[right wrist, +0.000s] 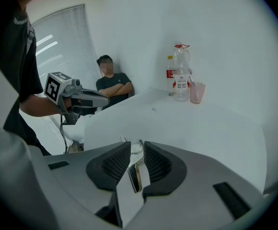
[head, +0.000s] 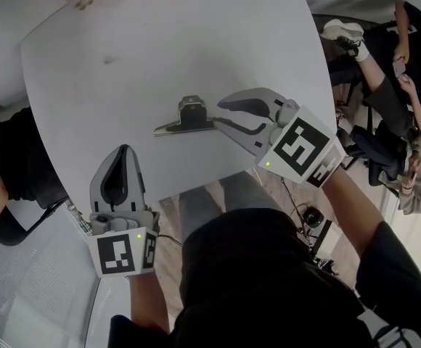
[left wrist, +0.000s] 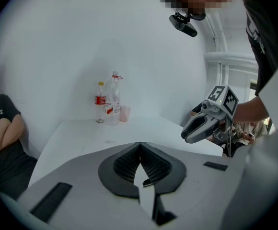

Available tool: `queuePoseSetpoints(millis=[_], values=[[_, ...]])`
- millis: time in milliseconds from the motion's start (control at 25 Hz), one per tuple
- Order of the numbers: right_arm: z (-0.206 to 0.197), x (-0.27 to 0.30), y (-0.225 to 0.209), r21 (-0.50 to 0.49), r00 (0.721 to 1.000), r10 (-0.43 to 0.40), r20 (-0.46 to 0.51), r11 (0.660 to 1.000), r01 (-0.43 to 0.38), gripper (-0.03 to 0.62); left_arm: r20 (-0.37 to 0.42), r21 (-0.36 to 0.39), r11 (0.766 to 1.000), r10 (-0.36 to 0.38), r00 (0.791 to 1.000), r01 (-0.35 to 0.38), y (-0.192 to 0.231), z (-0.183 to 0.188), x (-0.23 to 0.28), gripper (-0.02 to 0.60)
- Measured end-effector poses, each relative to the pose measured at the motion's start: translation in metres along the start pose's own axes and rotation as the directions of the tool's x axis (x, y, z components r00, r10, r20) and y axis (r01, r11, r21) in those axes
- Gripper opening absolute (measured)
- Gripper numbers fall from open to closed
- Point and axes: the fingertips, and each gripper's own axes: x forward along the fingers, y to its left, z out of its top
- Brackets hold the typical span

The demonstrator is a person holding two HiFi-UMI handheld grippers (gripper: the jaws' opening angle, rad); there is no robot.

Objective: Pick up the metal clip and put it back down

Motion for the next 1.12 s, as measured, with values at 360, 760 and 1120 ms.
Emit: queuePoseSetpoints(millis=[360, 760, 1120], values=[[-0.010, 0.003, 0.001, 0.002, 1.000, 0.011, -0.014, 1.000, -0.011, 0.112, -0.023, -0.011, 0.999, -0.037, 0.999, 0.036, -0.009, -0.013, 0.015, 0.021], [-0.022, 0.009, -0.005, 0.012, 1.000, 0.018, -0.011, 1.000, -0.018, 0.117, -0.053, -0.026, 0.998, -0.059, 0.997, 0.058, -0.014, -0.033, 0.028, 0.021], [-0.032, 0.030, -0.005, 0.032, 0.998, 0.056, -0.022, 0.998, -0.055, 0.118, -0.082, -0.059, 0.997, -0.058, 0.995, 0.053, -0.012, -0.054, 0.034, 0.021]])
